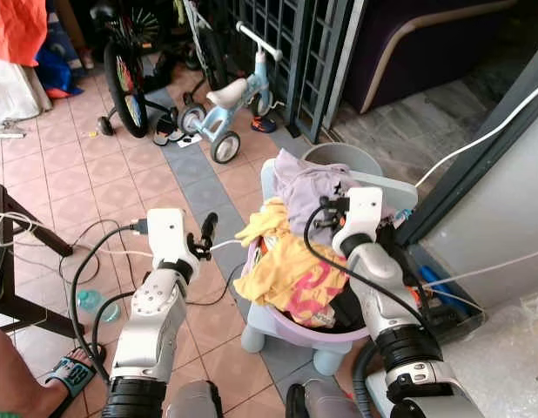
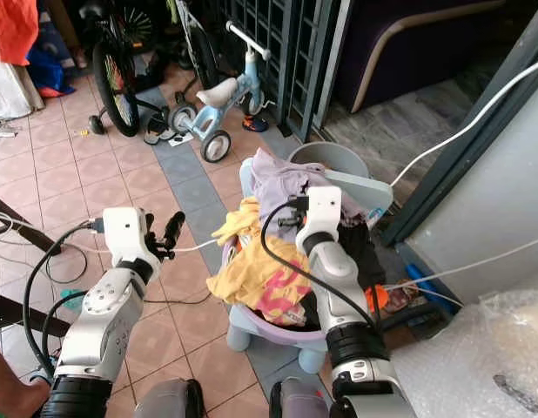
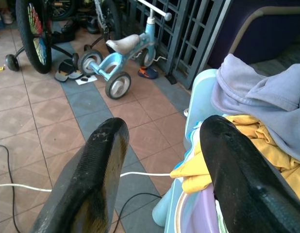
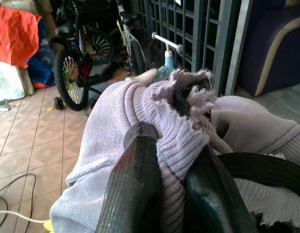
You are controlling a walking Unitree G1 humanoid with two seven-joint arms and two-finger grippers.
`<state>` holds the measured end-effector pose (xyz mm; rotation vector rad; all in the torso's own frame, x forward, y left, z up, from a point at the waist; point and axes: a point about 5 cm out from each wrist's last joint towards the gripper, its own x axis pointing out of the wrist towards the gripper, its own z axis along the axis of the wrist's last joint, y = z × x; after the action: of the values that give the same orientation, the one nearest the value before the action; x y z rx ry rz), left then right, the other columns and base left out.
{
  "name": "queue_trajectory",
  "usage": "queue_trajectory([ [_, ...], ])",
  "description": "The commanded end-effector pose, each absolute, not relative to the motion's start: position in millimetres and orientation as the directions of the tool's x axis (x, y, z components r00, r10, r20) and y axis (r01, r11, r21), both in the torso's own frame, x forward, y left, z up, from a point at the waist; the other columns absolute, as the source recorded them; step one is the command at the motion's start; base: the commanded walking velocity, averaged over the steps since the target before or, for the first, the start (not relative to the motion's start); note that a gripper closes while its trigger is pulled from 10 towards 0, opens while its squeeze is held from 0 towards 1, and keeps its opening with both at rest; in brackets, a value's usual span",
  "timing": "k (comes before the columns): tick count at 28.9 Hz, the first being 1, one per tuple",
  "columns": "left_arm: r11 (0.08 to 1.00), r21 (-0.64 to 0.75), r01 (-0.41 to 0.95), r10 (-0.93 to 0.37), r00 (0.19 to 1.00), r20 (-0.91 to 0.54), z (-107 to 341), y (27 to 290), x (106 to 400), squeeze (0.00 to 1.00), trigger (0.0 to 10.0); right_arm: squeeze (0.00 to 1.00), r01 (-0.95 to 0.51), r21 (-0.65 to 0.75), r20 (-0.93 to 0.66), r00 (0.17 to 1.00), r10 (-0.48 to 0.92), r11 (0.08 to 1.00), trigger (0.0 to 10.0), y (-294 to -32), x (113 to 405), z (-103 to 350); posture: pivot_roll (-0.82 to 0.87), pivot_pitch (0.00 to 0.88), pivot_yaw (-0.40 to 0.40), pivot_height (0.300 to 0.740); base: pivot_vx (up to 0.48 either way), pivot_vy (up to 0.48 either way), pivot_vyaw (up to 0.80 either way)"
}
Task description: Clothes washing
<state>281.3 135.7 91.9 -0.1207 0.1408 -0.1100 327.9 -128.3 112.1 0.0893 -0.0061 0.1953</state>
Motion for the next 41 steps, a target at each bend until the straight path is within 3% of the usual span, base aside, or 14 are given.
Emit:
queue_trajectory([
  [1, 0.988, -0.115, 0.104, -0.120, 0.982, -0.146, 88, 136, 281, 0.00, 10.0, 0.00, -0.217, 0.074, 0.070, 0.975, 0.212, 0.973, 0.0, -130, 325, 122, -0.05, 0.071, 0.002, 0.740, 0.000, 0.000, 0.00],
  [5, 0.987, -0.111, 0.116, -0.131, 0.982, -0.134, 90, 135, 282, 0.00, 10.0, 0.00, -0.163, 0.042, 0.209, 0.966, 0.151, 0.986, 0.0, -144, 318, 154, -0.06, 0.075, 0.011, 0.740, 0.000, 0.000, 0.00],
  [8, 0.991, -0.085, 0.101, -0.110, 0.987, -0.117, 93, 135, 283, 0.00, 10.0, 0.00, -0.088, -0.093, 0.349, 0.930, 0.115, 0.992, 0.0, -150, 314, 191, -0.06, 0.073, 0.018, 0.740, 0.000, 0.000, 0.00],
  [11, 0.993, -0.074, 0.096, -0.104, 0.989, -0.109, 95, 133, 283, 0.00, 10.0, 0.00, -0.032, -0.135, 0.405, 0.911, 0.084, 0.990, 0.0, -154, 311, 207, -0.06, 0.071, 0.024, 0.740, 0.000, 0.000, 0.00],
  [20, 0.992, -0.061, 0.114, -0.120, 0.987, -0.109, 95, 128, 283, 0.00, 10.0, 0.00, -0.043, -0.125, 0.293, 0.953, 0.078, 0.991, 0.0, -147, 295, 177, -0.07, 0.069, 0.029, 0.740, 0.000, 0.000, 0.00],
  [38, 0.991, -0.074, 0.109, -0.117, 0.986, -0.118, 93, 128, 283, 0.00, 10.0, 0.00, -0.078, -0.126, 0.266, 0.958, 0.109, 0.989, 0.0, -141, 297, 174, -0.07, 0.074, 0.025, 0.740, -0.233, 0.000, 0.00],
  [39, 0.991, -0.074, 0.109, -0.117, 0.986, -0.120, 93, 128, 283, 0.00, 10.0, 0.00, -0.080, -0.127, 0.263, 0.958, 0.111, 0.989, 1.1, -140, 297, 173, -0.07, 0.074, 0.026, 0.740, 0.000, 0.000, 0.00],
  [40, 0.991, -0.074, 0.109, -0.117, 0.986, -0.120, 93, 128, 283, 0.00, 10.0, 0.00, -0.080, -0.127, 0.263, 0.958, 0.111, 0.989, 1.1, -140, 297, 173, -0.07, 0.074, 0.026, 0.740, 0.000, 0.000, 0.00],
  [41, 0.991, -0.076, 0.110, -0.118, 0.986, -0.114, 94, 128, 283, 0.00, 10.0, 0.00, -0.081, -0.127, 0.262, 0.958, 0.113, 0.989, 3.3, -140, 297, 174, -0.07, 0.074, 0.026, 0.740, 0.000, 0.000, 0.00],
])
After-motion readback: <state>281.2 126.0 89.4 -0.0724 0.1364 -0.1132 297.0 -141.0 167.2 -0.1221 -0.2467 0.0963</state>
